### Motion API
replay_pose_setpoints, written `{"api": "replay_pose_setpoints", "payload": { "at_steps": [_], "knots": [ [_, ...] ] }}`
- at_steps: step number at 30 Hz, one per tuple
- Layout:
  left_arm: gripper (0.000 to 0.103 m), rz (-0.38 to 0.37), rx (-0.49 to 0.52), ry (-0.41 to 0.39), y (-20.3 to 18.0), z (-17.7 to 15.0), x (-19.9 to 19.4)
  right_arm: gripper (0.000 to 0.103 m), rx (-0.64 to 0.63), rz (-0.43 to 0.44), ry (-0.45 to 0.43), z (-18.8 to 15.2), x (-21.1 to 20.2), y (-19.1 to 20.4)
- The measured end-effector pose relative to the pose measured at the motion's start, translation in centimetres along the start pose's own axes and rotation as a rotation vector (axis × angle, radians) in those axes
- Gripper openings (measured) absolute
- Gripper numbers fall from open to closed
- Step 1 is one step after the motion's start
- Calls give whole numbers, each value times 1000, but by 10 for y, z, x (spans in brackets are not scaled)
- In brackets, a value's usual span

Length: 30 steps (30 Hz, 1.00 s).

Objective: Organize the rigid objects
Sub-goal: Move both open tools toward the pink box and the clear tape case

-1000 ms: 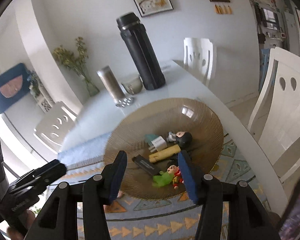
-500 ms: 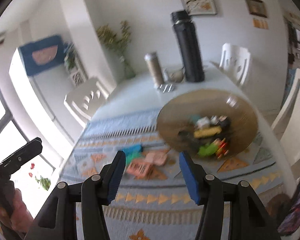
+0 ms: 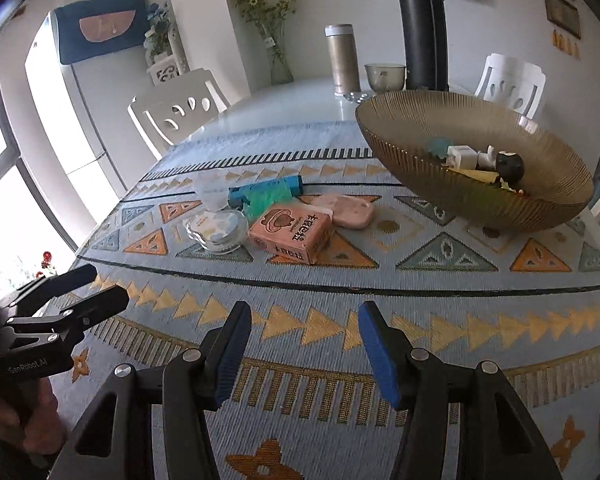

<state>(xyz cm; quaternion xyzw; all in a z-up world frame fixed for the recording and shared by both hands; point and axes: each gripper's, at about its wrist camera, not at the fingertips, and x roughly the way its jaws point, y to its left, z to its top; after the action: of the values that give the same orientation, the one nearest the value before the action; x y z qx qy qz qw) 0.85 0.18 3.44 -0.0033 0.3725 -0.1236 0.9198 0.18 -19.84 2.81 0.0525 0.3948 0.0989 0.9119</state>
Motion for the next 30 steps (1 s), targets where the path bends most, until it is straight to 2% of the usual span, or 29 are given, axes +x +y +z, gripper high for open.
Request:
{"api": "replay_pose_setpoints", "payload": {
  "at_steps": [4, 12, 15, 17, 18, 20, 22, 23, 25, 27, 29, 30],
  "knots": [
    [85, 21, 15, -4, -3, -4, -2, 62, 30, 29, -1, -1, -1, -8],
    [85, 21, 80, 4, -12, -6, -1, 62, 87, 85, 26, 2, 3, -18],
    [85, -39, 80, 72, -9, -3, 6, 62, 91, 99, 60, 4, 8, -19],
    [85, -154, 60, 180, -3, 4, 12, 62, 99, 157, 133, 7, 15, -21],
    [85, -219, 66, 208, 0, 11, 10, 62, 100, 207, 185, 10, 20, -21],
    [86, -216, 131, 160, 1, 25, 0, 62, 87, 253, 215, 20, 21, -20],
    [86, -179, 213, 140, 1, 41, 2, 62, 54, 214, 201, 34, 25, -18],
    [86, -166, 242, 149, 2, 47, 8, 62, 35, 156, 192, 43, 30, -18],
    [86, -146, 287, 211, 8, 57, 39, 62, 12, 110, 187, 51, 42, -16],
    [84, -129, 297, 251, 13, 61, 64, 62, -18, 122, 214, 57, 61, -13],
    [84, -160, 302, 277, 16, 65, 82, 63, -69, 127, 248, 59, 76, -5],
    [84, -180, 308, 276, 14, 66, 88, 63, -113, 92, 225, 62, 78, 0]
  ]
}}
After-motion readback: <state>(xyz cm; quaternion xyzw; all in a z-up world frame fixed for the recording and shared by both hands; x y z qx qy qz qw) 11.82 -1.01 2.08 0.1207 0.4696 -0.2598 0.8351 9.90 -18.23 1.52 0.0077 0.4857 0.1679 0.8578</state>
